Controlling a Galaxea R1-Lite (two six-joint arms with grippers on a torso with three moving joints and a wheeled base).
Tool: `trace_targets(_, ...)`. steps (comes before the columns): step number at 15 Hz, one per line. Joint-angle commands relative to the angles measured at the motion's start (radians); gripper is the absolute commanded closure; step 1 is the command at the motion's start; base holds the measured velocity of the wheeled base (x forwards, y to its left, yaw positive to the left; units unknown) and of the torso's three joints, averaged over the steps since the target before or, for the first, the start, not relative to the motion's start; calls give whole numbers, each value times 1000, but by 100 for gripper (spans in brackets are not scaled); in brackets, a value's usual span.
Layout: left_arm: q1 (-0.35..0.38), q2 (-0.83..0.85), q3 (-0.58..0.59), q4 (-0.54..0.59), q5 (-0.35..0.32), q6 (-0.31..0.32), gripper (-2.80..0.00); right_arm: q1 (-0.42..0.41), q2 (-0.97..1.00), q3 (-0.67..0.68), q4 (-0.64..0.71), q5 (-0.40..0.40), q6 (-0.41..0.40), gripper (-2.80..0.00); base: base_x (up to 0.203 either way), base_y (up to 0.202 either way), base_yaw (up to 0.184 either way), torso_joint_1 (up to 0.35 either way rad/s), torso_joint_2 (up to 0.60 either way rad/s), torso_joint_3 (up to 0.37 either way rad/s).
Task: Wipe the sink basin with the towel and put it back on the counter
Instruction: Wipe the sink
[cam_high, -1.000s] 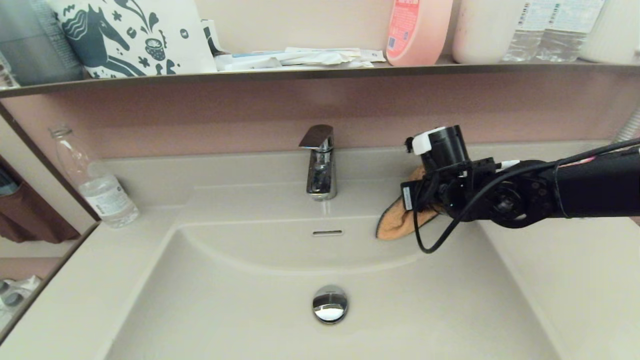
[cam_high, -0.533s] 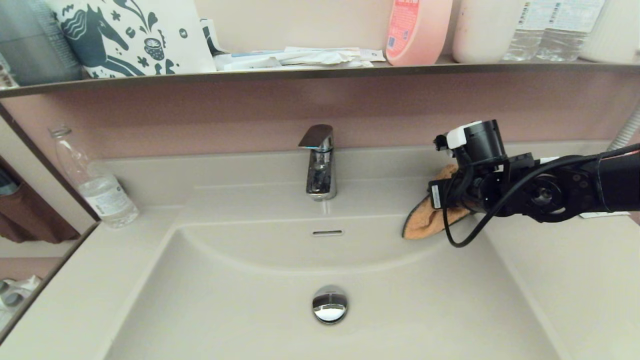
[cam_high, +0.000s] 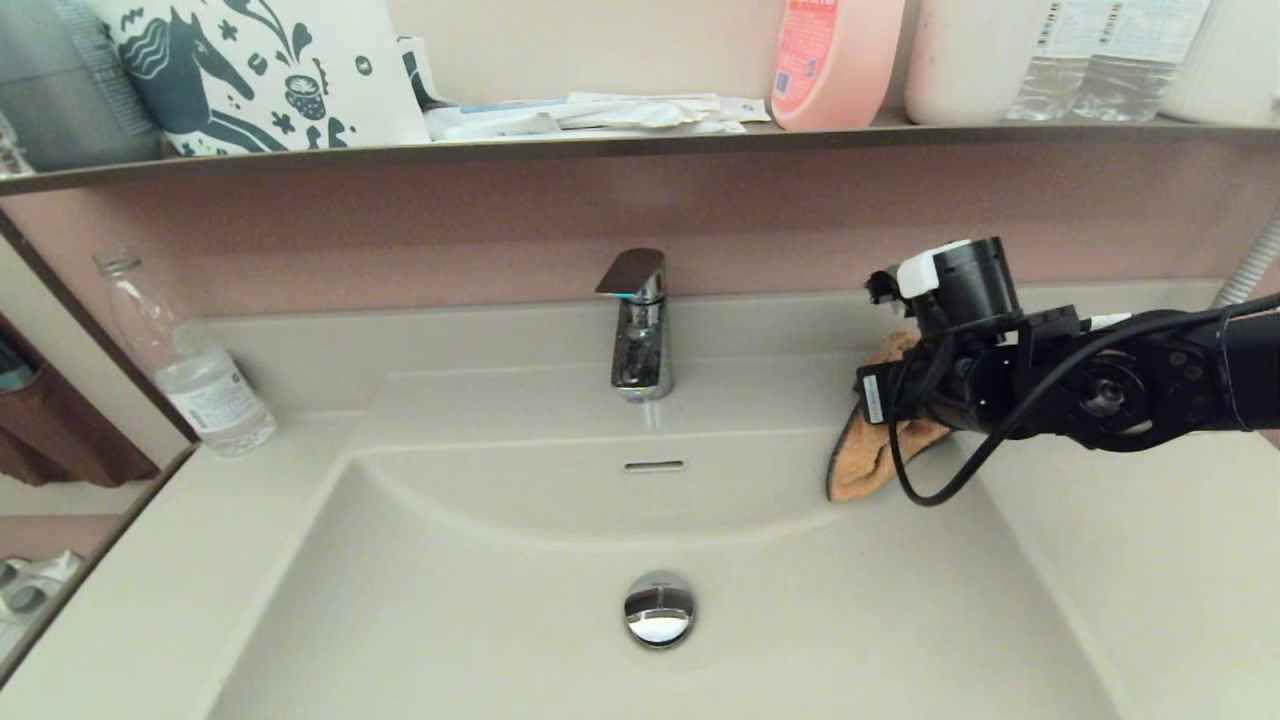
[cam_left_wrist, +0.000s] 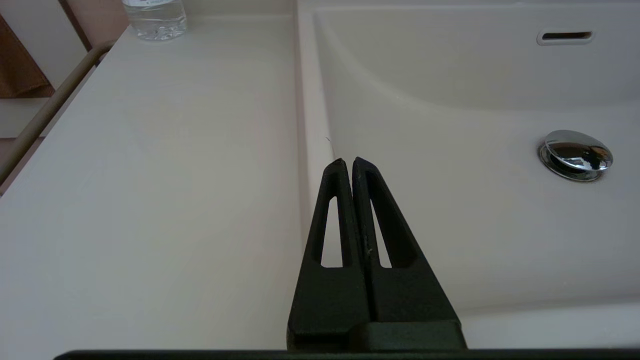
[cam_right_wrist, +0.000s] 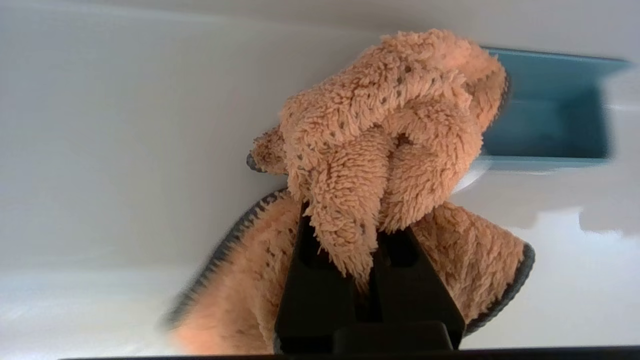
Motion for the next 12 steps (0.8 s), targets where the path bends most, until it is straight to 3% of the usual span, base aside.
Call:
trace_targets(1, 0, 1, 0, 0, 0, 0, 0, 36, -5, -1, -4, -5, 1, 0, 0, 0, 0, 0, 0, 0)
trace_targets(9, 0, 1, 0, 0, 0, -1, 0, 194, 79, -42, -6, -45, 23, 0, 0, 0, 0, 0, 0, 0)
trace_targets(12, 0, 1, 0, 0, 0, 0, 0, 251, 187, -159, -5, -57, 23, 0, 0, 0, 0, 0, 0, 0)
